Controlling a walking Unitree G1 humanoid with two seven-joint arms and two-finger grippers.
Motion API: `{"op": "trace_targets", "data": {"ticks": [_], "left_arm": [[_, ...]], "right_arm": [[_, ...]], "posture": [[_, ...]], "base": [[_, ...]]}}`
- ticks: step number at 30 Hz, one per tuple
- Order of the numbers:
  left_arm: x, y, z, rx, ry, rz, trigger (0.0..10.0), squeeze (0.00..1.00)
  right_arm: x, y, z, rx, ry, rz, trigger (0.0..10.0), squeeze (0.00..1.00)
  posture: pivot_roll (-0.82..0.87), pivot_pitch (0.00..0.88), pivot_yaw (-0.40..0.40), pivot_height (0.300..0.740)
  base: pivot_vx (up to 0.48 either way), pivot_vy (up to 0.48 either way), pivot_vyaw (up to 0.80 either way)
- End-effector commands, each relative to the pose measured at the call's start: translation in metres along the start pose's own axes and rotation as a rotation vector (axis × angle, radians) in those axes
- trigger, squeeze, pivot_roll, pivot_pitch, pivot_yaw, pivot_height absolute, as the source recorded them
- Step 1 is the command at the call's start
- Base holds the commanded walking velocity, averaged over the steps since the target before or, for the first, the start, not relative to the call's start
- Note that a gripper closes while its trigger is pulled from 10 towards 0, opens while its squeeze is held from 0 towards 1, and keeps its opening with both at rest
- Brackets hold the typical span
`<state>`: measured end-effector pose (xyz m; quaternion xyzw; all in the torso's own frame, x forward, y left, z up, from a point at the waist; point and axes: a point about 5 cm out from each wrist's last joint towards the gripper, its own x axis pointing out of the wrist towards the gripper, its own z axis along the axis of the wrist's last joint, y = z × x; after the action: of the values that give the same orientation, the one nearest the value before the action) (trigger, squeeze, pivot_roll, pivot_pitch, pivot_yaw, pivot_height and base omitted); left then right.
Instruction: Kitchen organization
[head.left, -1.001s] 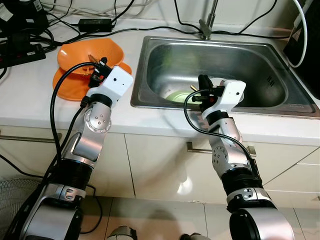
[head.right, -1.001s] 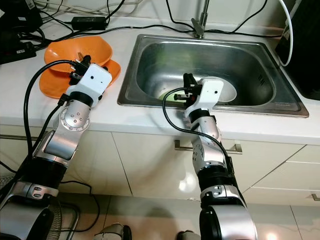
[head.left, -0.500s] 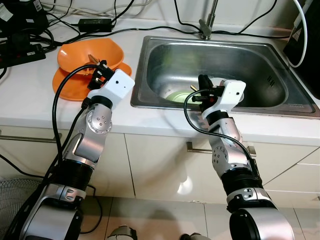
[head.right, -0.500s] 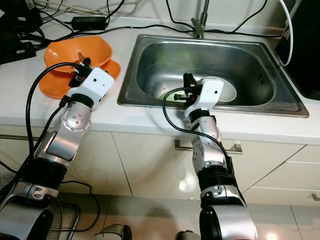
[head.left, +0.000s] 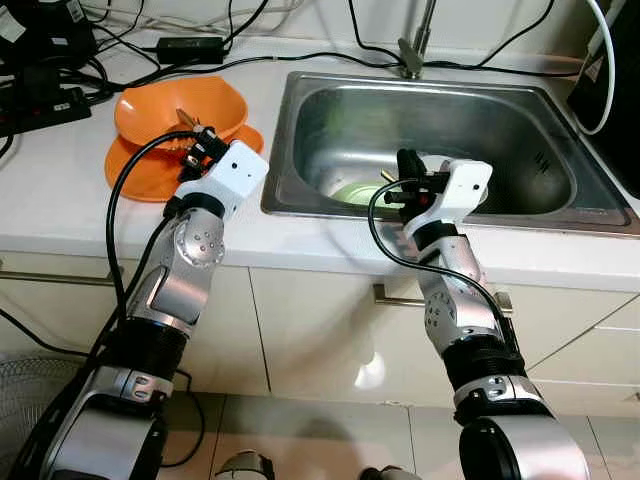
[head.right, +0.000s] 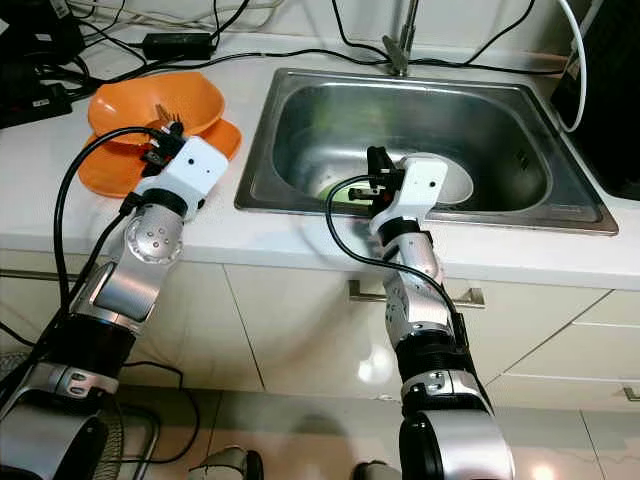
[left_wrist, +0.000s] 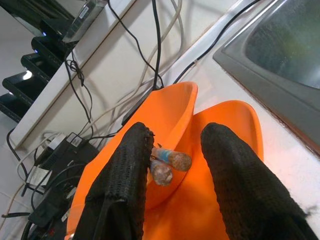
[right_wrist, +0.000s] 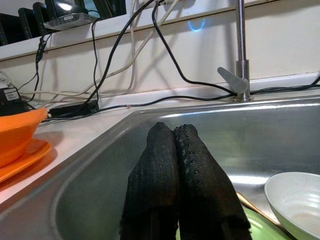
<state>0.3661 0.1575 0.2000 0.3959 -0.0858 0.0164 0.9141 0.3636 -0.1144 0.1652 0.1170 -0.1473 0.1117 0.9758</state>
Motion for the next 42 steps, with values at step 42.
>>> {"op": "trace_targets", "data": {"ticks": [42], "left_arm": [[-0.007, 0.038, 0.094, 0.015, -0.463, 0.171, 0.0, 0.0]], "right_arm": [[0.0, -0.002, -0.001, 0.002, 0.006, -0.009, 10.0, 0.0]], "posture": [[0.04, 0.052, -0.025, 0.732]], "base": [[0.0, 0.0, 0.0]]}}
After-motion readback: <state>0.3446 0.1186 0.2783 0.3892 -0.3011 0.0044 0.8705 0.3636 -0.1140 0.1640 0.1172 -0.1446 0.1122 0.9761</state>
